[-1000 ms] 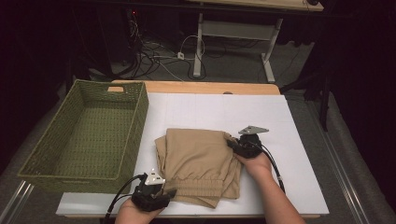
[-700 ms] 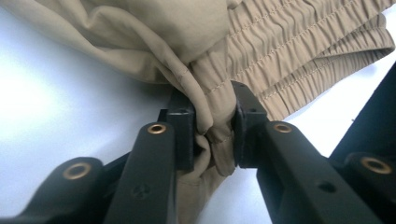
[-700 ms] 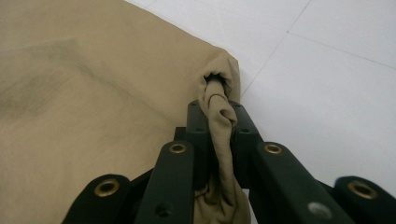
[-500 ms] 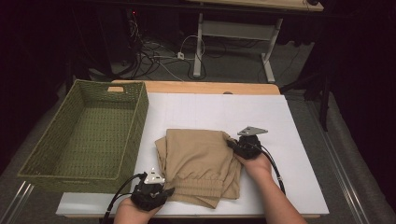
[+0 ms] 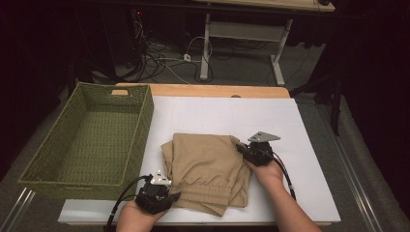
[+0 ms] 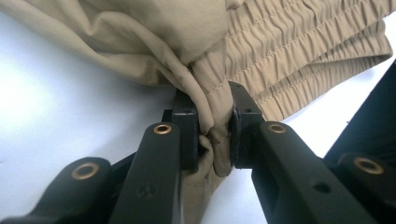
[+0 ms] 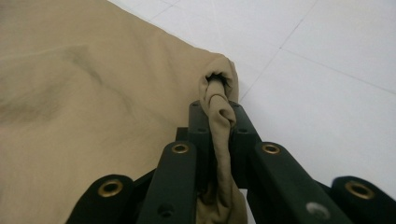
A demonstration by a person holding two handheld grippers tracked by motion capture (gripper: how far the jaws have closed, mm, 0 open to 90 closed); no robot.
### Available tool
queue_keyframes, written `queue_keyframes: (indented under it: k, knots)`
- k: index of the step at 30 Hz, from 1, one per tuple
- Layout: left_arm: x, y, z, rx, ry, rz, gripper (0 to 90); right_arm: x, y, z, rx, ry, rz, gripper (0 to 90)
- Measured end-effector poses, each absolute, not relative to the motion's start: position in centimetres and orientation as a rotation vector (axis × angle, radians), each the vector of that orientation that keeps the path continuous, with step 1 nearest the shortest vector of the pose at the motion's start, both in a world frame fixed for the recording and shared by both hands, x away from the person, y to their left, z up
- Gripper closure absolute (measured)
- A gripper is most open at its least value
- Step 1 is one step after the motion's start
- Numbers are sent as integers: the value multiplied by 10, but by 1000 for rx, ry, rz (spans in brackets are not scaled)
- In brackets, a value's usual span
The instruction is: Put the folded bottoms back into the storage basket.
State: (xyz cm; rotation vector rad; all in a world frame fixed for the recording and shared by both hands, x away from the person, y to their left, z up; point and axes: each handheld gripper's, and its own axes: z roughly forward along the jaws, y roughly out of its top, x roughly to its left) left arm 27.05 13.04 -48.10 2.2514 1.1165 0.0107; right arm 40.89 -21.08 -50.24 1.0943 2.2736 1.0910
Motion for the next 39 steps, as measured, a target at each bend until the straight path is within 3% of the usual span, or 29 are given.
queue_keyframes:
  k: [12,39]
  knots:
    - [293,109,-431,2525,1105,-48,751,393,-223,-480,1077,2269,1161,847]
    - [313,128,-414,2631,1241,-185,752,387,-196,-459,1015,2271,1225,847]
